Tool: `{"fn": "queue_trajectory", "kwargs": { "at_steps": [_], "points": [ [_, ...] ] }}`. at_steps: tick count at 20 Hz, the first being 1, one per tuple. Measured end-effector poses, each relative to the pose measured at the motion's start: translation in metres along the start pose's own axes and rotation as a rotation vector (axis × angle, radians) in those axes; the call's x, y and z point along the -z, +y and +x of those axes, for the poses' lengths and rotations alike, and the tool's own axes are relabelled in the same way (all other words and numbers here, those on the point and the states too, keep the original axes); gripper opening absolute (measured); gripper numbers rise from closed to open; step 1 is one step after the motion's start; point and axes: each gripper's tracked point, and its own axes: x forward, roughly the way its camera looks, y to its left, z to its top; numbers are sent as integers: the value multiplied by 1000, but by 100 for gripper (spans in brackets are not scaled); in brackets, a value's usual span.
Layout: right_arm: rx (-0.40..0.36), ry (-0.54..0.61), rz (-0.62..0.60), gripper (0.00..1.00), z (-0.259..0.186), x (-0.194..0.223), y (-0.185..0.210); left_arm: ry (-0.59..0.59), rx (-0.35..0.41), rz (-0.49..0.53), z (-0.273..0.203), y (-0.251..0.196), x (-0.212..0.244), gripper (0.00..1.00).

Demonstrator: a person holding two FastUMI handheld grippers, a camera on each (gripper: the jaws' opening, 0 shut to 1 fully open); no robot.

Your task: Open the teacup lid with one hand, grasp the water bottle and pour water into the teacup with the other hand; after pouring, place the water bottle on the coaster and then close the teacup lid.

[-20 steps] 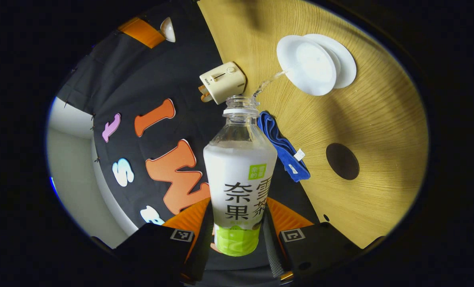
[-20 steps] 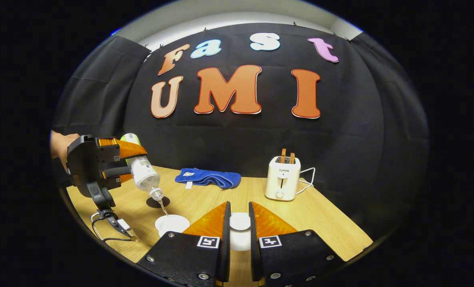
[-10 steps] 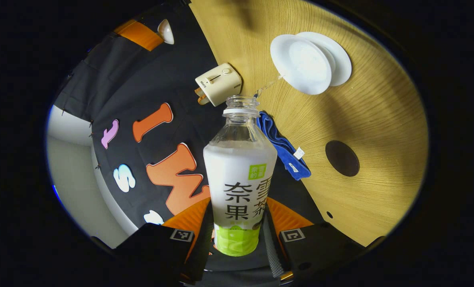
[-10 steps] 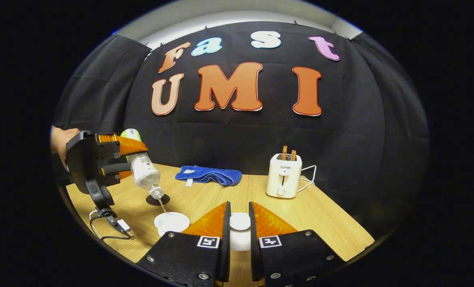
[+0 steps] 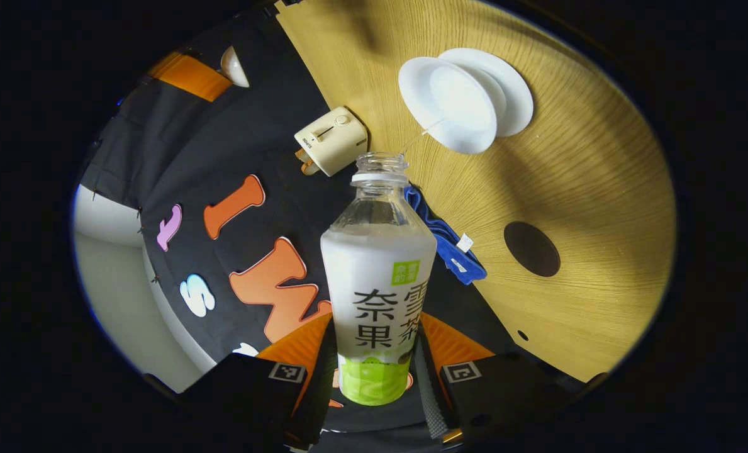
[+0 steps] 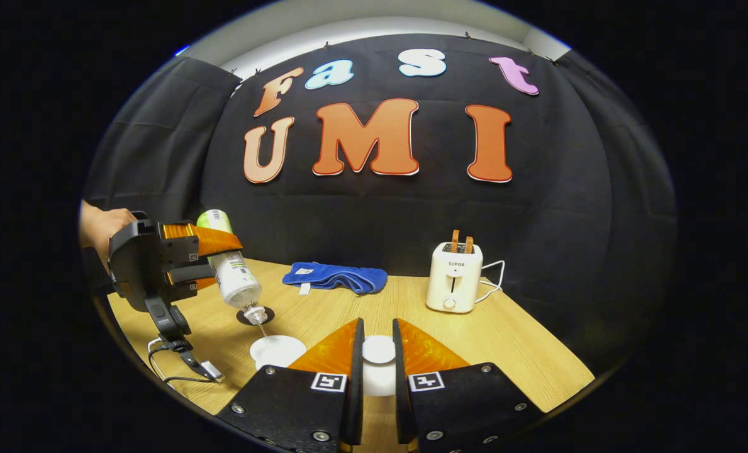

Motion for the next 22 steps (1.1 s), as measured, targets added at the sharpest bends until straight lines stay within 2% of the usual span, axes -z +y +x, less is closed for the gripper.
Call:
{"fn": "queue_trajectory", "kwargs": {
  "at_steps": [4, 9, 11, 15, 17, 22],
  "points": [
    [-7, 6, -7, 22, 1, 1, 5, -10, 8, -23, 3, -8, -4, 64],
    [-20, 1, -4, 22, 3, -4, 12, -7, -24, -194, 3, -4, 4, 63],
    [-21, -5, -5, 22, 3, -7, 13, -12, -68, -302, 2, 2, 7, 63],
    [-19, -8, -1, 22, 6, -11, 17, -3, -208, -517, -4, 21, 20, 65],
    [-30, -5, 8, 22, 7, -13, 21, 26, -260, -664, -8, 25, 35, 63],
    [-44, 0, 2, 22, 12, -21, 32, 71, -388, -905, -14, 51, 70, 62]
  ]
}}
